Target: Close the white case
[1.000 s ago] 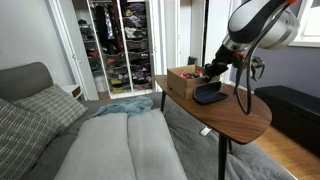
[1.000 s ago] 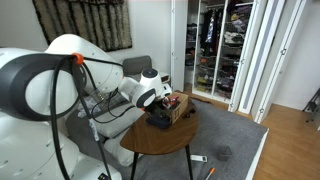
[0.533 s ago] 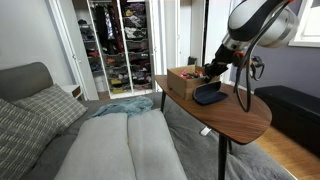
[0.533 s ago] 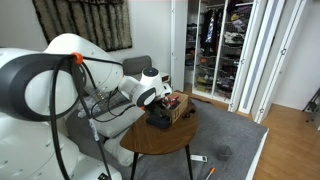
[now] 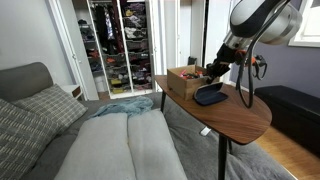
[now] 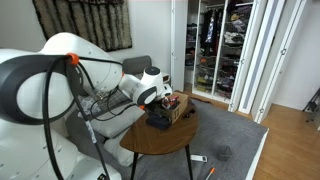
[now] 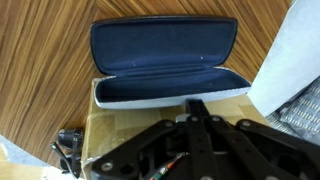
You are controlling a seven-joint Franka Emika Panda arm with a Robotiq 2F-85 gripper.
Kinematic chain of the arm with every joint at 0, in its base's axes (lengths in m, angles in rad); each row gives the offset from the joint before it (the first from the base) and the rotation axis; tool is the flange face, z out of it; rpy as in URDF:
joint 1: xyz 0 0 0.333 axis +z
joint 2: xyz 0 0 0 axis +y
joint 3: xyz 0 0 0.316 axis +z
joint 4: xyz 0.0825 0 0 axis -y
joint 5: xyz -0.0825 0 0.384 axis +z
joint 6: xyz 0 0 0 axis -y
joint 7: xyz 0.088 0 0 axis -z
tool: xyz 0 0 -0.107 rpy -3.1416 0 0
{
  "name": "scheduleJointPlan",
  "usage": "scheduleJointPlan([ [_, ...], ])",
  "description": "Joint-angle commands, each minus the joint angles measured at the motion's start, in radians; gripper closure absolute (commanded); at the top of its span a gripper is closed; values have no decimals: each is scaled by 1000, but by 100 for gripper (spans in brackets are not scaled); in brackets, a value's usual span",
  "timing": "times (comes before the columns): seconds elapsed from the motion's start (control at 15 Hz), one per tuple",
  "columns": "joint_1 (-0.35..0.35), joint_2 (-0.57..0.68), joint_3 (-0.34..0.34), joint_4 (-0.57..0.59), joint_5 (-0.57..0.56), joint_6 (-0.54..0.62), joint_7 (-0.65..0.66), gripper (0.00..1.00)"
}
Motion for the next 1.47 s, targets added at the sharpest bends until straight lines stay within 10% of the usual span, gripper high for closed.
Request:
scheduleJointPlan([
  [0.0,-13,2,7,-8,17,-60,5,100],
  [1.4,-90,2,64,13,-19,-281,100,100],
])
